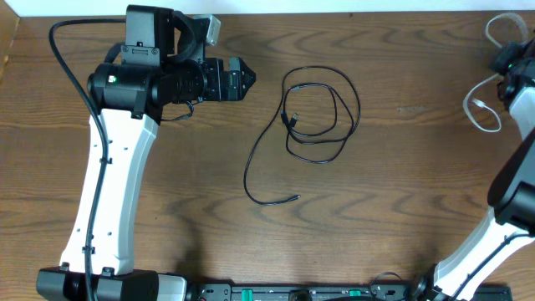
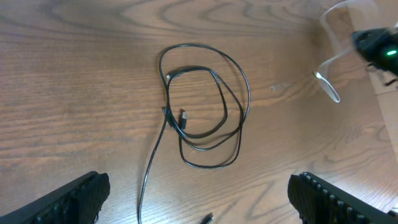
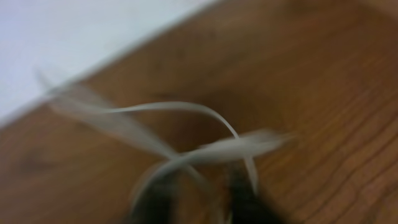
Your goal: Untangle cables
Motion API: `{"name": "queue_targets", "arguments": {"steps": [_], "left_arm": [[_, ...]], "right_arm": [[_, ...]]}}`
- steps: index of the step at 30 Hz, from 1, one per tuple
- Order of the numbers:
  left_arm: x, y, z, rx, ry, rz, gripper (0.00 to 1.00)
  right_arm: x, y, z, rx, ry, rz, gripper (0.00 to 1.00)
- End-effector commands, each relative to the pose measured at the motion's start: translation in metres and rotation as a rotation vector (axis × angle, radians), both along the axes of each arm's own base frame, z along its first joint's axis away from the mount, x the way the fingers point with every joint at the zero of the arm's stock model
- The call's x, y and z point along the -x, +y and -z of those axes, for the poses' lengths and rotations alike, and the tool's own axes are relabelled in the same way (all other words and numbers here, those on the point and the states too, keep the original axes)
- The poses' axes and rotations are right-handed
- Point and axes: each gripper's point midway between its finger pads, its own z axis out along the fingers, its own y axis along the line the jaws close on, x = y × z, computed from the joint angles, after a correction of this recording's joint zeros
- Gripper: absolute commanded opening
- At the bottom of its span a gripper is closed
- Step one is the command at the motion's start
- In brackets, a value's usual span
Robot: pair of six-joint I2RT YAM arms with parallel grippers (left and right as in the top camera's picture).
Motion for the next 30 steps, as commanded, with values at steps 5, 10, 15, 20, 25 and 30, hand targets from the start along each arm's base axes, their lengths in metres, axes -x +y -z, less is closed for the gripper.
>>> {"name": "queue_targets", "arguments": {"steps": [5,10,15,20,25,30], "left_arm": [[0.003,0.001,-0.005,-0.017,-0.027,0.007,0.97],[0.003,0.001,-0.005,-0.017,-0.026,0.007,0.97],[0.003,0.001,-0.003,-0.018,-0.021,0.009,0.98],[0.01,-0.016,0.018,-0.081,-0.022,0.147,0.98],[0.013,-0.039,0.054,-0.144,0.009,0.301,0.98],[-0.006,-0.047,0.105,-0.191,0.08,0.353,0.98]], "right_arm": [[0.022,0.002,0.033,-0.096,0.117,0.074,0.99],[0.051,0.016,-0.006,-0.192,0.14,0.139,0.99],[0.061,0.058,-0.077,-0.293,0.048,-0.015,0.99],[0.062,0.136,-0.131,-0.4,-0.048,-0.397,0.99],[0.071,0.186,-0.126,-0.474,0.017,-0.528,0.99],[0.081,0.226,-0.107,-0.453,0.119,-0.64,0.98]]}}
